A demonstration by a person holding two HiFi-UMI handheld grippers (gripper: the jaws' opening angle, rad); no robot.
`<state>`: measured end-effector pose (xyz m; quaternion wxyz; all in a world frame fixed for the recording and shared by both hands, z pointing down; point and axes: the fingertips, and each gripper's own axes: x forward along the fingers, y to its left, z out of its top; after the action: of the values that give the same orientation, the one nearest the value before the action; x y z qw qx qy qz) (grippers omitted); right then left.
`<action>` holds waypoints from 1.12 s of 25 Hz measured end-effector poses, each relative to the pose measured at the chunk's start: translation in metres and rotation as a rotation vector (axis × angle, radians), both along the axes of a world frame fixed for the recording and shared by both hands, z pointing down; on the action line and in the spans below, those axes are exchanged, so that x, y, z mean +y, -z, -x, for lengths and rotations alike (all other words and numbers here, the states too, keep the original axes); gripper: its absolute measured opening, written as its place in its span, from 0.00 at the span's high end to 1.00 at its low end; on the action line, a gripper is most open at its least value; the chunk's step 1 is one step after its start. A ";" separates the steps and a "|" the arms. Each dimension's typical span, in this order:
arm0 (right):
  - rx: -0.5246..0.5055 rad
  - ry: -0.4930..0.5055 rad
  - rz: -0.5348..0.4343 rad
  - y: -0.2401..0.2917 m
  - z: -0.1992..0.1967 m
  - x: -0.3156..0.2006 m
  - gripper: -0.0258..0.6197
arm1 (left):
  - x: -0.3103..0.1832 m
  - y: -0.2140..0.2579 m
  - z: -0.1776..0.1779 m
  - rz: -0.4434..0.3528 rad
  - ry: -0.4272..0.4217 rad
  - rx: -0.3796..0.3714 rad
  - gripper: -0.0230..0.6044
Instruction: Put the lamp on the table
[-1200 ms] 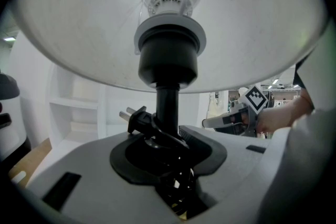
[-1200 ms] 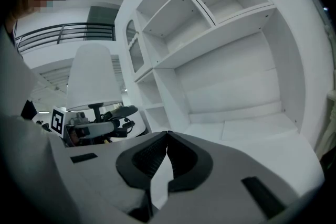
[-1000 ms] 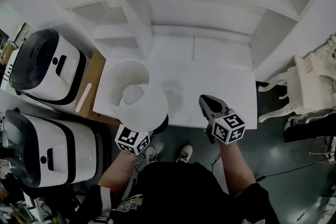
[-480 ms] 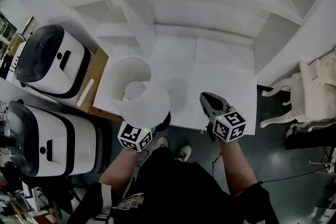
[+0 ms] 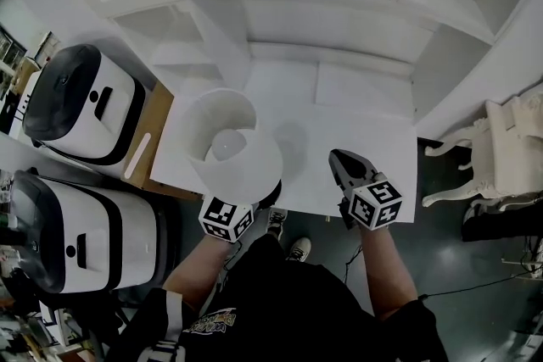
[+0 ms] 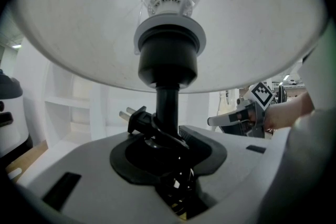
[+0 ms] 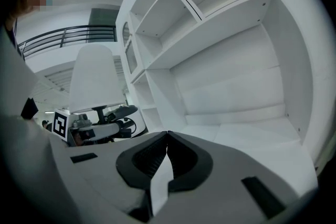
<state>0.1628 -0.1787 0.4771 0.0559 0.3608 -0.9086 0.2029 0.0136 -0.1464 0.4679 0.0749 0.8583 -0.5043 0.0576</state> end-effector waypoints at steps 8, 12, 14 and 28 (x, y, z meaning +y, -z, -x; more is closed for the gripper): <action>0.016 -0.058 0.016 -0.005 -0.006 -0.032 0.92 | -0.042 -0.006 0.001 0.001 -0.040 -0.014 0.74; 0.025 -0.073 0.021 -0.006 -0.004 -0.047 0.92 | -0.063 -0.011 0.006 0.010 -0.048 -0.002 0.74; 0.026 -0.082 0.022 -0.006 -0.002 -0.056 0.92 | -0.074 -0.013 0.008 0.009 -0.054 0.000 0.74; 0.045 -0.110 0.034 -0.027 0.027 -0.116 0.92 | -0.151 -0.038 0.020 -0.006 -0.105 -0.016 0.74</action>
<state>0.1362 -0.2948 0.5046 0.0714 0.4139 -0.8822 0.2130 -0.0061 -0.2969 0.5061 0.0652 0.8833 -0.4595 0.0666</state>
